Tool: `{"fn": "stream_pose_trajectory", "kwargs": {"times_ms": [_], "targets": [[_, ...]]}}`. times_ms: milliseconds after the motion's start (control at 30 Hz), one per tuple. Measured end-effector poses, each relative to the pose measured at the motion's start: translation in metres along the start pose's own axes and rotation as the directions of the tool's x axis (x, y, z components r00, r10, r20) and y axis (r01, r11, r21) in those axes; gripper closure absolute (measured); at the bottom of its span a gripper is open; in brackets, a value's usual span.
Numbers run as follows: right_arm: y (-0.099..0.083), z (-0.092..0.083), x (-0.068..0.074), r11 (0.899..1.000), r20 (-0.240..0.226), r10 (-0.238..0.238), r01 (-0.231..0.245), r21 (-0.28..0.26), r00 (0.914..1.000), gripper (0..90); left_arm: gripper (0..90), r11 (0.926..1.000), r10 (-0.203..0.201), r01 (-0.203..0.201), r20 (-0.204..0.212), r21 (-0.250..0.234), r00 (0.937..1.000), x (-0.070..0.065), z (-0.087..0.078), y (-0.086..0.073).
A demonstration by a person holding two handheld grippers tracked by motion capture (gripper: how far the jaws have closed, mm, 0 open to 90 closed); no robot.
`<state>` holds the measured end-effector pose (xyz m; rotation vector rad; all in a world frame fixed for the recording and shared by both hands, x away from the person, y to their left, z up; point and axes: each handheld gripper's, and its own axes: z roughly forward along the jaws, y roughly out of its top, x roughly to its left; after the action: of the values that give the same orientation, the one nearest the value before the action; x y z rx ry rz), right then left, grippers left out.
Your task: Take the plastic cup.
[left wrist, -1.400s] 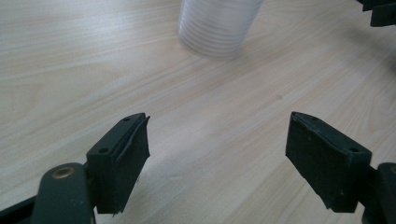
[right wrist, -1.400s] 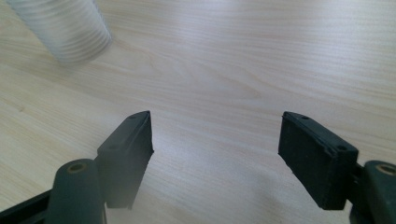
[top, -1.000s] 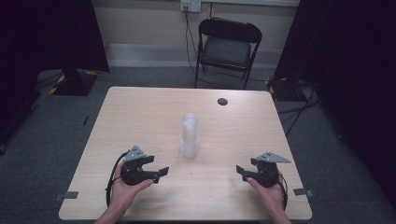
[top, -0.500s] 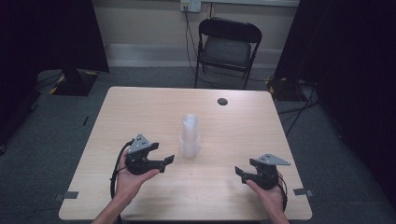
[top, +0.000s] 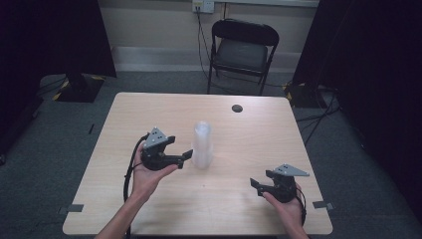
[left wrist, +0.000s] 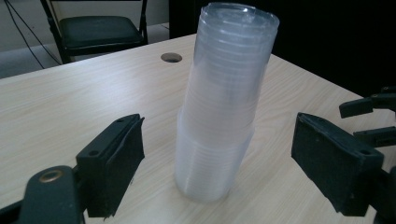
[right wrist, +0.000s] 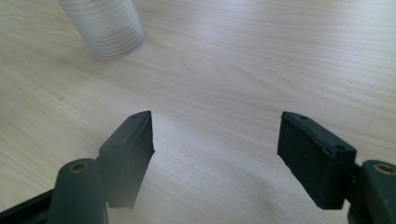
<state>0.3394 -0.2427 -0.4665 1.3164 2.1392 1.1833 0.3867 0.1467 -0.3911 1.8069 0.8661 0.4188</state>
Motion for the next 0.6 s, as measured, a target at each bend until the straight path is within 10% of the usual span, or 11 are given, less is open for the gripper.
{"fn": "stream_pose_trajectory", "kwargs": {"times_ms": [600], "targets": [[-0.002, 0.001, -0.001, 1.000, -0.007, 0.011, -0.011, 0.009, 0.9999, 26.6, 19.3, 0.9977, 0.058, -0.057, 0.029, -0.036, 0.9979, -0.007, 0.036, 0.035]]}}
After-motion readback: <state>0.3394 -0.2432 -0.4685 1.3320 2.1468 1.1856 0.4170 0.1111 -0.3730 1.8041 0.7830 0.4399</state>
